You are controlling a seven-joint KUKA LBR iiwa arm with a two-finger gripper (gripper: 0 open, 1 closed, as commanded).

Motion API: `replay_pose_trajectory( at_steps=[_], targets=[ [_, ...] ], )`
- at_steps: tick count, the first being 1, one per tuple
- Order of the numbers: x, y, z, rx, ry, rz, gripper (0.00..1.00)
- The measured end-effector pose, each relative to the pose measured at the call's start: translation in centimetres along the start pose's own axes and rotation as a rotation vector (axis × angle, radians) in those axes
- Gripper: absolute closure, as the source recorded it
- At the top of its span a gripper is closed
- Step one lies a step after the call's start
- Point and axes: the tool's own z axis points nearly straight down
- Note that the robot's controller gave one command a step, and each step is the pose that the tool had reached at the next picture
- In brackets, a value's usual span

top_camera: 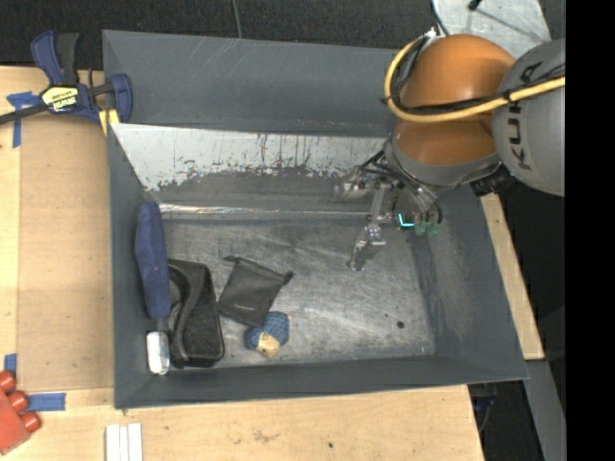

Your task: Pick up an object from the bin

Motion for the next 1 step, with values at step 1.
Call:
replay_pose_trajectory(
  at_steps=[1],
  targets=[
    [6.05,11.86,2.21,-0.003,-0.002,-0.076,0.00]
  ],
)
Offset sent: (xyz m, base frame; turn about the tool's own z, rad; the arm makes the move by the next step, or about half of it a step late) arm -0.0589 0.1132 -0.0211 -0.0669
